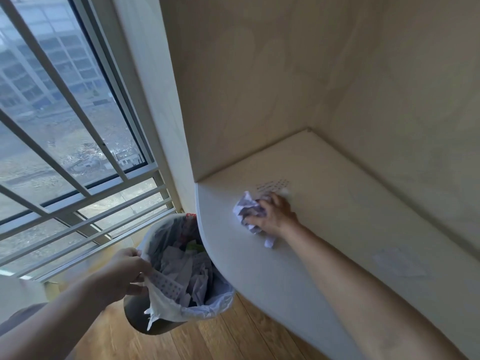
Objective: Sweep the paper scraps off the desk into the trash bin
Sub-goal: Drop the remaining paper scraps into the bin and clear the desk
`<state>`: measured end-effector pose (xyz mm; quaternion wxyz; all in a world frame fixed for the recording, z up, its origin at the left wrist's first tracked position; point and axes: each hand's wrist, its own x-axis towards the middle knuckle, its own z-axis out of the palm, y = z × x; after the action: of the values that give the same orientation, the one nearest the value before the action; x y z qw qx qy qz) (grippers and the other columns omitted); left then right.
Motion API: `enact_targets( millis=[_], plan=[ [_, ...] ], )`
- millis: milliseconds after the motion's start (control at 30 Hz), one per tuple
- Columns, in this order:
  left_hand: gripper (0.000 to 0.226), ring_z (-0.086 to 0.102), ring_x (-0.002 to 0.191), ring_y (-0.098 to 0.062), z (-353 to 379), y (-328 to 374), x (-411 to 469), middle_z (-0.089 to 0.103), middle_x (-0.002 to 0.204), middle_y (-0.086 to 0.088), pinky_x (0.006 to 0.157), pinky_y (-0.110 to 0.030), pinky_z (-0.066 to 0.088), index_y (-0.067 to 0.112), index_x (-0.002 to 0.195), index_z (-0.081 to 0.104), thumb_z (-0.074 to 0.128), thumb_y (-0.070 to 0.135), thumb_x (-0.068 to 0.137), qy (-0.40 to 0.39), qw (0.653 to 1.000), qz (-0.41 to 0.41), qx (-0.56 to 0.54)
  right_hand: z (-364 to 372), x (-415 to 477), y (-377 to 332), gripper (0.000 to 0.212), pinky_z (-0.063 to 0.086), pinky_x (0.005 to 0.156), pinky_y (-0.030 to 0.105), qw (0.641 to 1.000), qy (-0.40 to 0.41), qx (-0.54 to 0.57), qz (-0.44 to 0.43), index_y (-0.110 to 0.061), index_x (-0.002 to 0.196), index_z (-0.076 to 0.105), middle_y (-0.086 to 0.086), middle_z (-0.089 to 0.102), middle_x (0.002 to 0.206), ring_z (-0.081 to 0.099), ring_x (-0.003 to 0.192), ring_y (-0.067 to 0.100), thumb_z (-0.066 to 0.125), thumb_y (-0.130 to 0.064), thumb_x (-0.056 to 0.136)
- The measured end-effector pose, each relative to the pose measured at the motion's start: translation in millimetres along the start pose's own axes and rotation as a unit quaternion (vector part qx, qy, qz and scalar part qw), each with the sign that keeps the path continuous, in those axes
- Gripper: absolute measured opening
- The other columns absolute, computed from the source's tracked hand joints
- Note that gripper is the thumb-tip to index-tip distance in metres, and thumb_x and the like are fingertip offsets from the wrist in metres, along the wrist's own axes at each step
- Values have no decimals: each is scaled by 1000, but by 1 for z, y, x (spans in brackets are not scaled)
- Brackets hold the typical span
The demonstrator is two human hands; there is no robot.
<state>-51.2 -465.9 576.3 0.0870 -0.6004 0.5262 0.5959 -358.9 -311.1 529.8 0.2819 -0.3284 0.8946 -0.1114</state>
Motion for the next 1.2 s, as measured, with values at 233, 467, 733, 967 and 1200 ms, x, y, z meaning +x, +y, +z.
enact_targets(
  millis=[233,467,733,967,1200],
  plan=[
    [30,60,94,-44,-1,-2,-4,58,109,-31,70,-51,58,-8,112,53,56,-15,83,-17,1000,13,-3,69,-49,-76,78,9,113,63,982,-58,-90,-153,-43,142,33,-2,7,162,-1,147,32,49,-74,72],
    [27,55,86,-38,-6,-11,-12,55,99,-26,71,-49,54,-7,110,55,55,-15,84,-35,999,24,-8,92,-92,-107,60,11,116,54,957,-162,25,-239,-48,139,36,-5,19,161,27,143,26,57,-47,83],
    [24,57,89,-41,-9,-20,-8,56,102,-26,65,-46,56,-6,107,53,54,-15,85,-45,998,32,1,79,-89,-94,68,18,118,36,977,-50,114,-175,-37,150,25,-6,12,163,14,148,15,55,-36,89],
    [23,59,88,-39,-7,-22,5,58,99,-26,73,-49,55,-3,101,53,55,-16,82,-49,998,49,8,98,-86,-100,71,15,118,38,965,-163,94,-181,-44,149,17,-2,16,163,15,149,17,52,-45,87],
    [18,59,81,-39,2,-25,22,57,93,-25,72,-53,57,-4,92,53,54,-17,80,-67,996,62,12,37,-79,-15,63,14,118,28,979,96,171,-58,-21,152,26,2,17,162,15,149,16,53,-30,95]
  ],
)
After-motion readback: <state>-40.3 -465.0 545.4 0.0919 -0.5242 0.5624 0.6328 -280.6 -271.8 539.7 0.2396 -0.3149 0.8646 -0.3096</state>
